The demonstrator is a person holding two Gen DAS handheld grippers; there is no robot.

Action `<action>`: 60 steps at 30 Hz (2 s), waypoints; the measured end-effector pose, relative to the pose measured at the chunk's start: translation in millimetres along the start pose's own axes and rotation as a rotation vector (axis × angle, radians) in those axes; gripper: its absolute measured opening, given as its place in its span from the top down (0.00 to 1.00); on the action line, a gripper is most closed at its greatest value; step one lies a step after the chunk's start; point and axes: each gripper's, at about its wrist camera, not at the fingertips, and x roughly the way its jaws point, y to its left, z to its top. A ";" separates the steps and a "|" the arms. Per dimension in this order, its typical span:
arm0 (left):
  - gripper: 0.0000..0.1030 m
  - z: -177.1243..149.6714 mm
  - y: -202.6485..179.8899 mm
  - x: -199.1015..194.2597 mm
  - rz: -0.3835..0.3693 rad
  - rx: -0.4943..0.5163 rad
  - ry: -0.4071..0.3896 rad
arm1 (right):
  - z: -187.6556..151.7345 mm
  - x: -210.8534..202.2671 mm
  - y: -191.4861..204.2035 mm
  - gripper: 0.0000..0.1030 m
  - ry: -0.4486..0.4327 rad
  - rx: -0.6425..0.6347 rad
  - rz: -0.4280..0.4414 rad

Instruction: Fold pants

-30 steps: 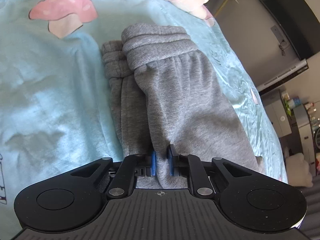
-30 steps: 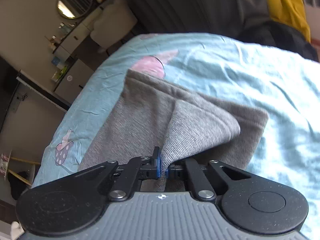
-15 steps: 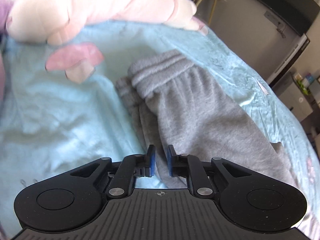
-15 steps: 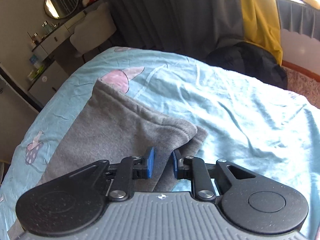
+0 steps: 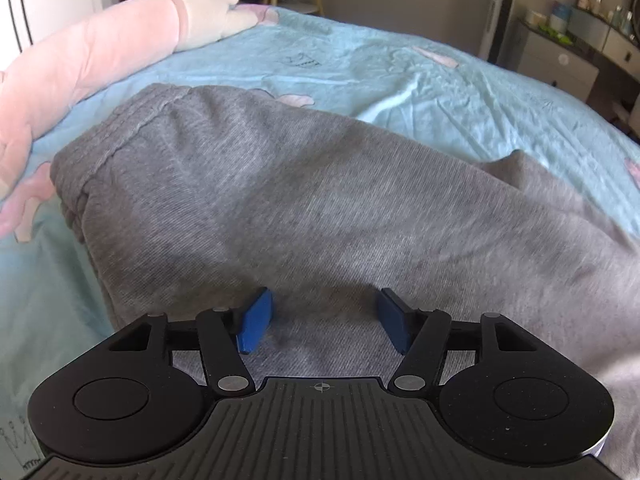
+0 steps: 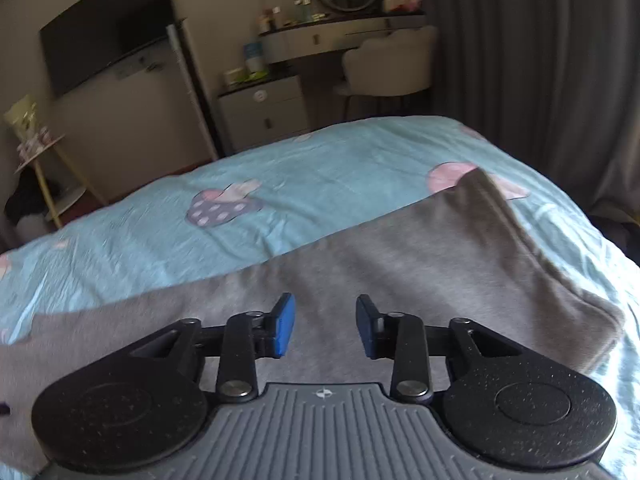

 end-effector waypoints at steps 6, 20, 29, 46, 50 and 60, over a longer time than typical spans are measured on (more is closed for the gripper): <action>0.48 -10.3 17.0 -11.2 0.014 0.140 0.018 | -13.9 27.7 44.3 0.59 0.082 -0.099 0.030; 0.29 41.7 -84.4 -50.7 -0.003 0.355 -0.212 | -27.5 87.3 17.9 0.07 0.149 -0.094 -0.188; 0.49 53.1 -143.7 51.4 -0.043 0.347 -0.007 | -34.2 93.8 10.7 0.04 0.093 -0.096 -0.198; 0.35 -13.1 -141.4 -16.8 -0.141 0.209 -0.028 | -34.2 96.3 4.8 0.04 0.008 -0.071 -0.187; 0.32 -58.5 -134.7 -27.3 -0.144 0.248 -0.038 | -25.0 77.4 -17.7 0.05 0.025 0.092 -0.129; 0.31 -88.7 -147.0 -56.6 -0.242 0.293 -0.037 | -35.7 14.6 -154.1 0.57 0.092 0.759 -0.051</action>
